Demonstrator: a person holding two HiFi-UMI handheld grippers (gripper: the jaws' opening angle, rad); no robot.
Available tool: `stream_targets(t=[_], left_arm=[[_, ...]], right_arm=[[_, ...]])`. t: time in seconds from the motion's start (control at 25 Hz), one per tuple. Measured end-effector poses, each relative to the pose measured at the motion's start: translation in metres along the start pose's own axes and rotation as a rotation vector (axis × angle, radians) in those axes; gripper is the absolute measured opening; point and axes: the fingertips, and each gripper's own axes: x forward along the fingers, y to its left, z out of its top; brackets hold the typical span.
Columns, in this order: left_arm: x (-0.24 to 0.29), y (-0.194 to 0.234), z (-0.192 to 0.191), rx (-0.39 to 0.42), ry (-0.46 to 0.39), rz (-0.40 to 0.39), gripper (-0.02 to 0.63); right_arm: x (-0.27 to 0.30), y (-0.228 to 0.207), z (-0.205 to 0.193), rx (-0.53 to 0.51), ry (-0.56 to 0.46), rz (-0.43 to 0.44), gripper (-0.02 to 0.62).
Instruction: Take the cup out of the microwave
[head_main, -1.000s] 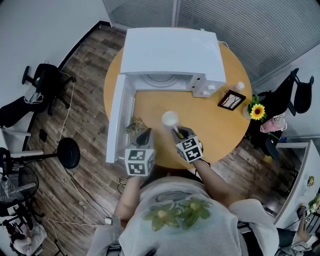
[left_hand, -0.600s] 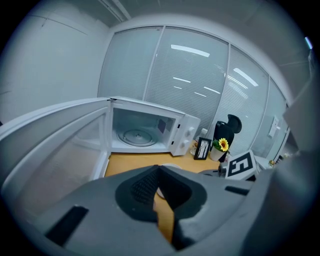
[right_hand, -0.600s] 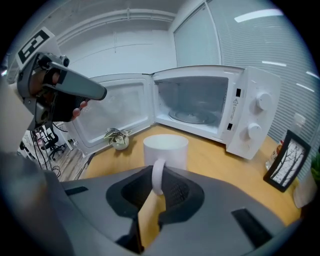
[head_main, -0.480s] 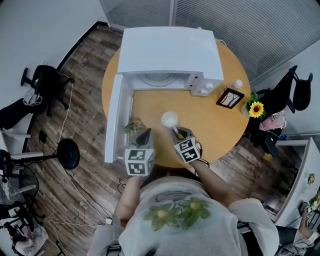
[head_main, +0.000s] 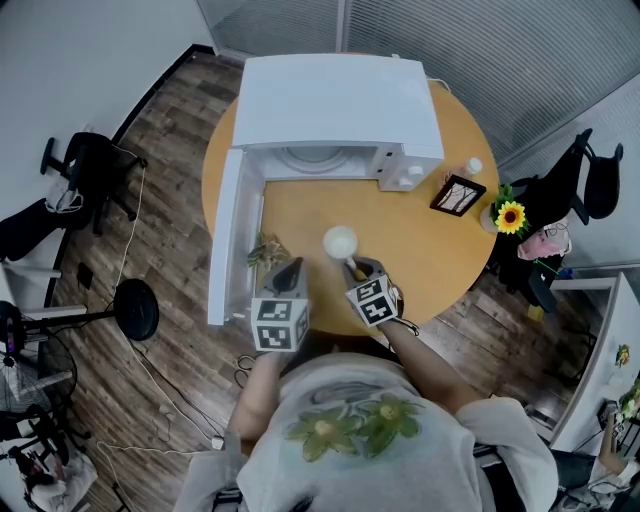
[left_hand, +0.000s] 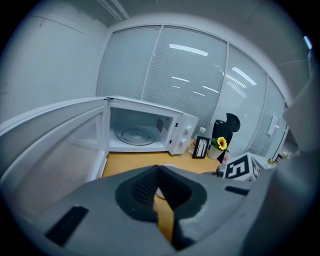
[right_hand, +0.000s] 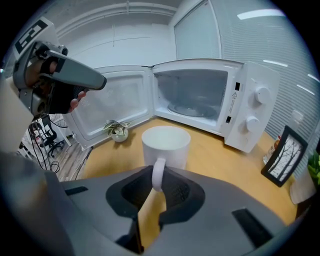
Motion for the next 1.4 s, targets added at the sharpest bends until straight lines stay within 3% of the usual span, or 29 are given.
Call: stream_targets(t=[0.6, 0.8, 1.4], left_arm=[[0.003, -0.011, -0.003, 0.018, 0.010, -0.021, 0.003], [0.004, -0.014, -0.006, 0.029, 0.016, -0.029, 0.003], [0.001, -0.024, -0.006, 0.047, 0.017, -0.062, 0.003]], right_arm=[[0.004, 0.002, -0.018, 0.017, 0.084, 0.025, 0.066], [0.006, 0.007, -0.027, 0.047, 0.130, 0.078, 0.138], [-0.026, -0.003, -0.012, 0.144, 0.035, 0.041, 0.150]])
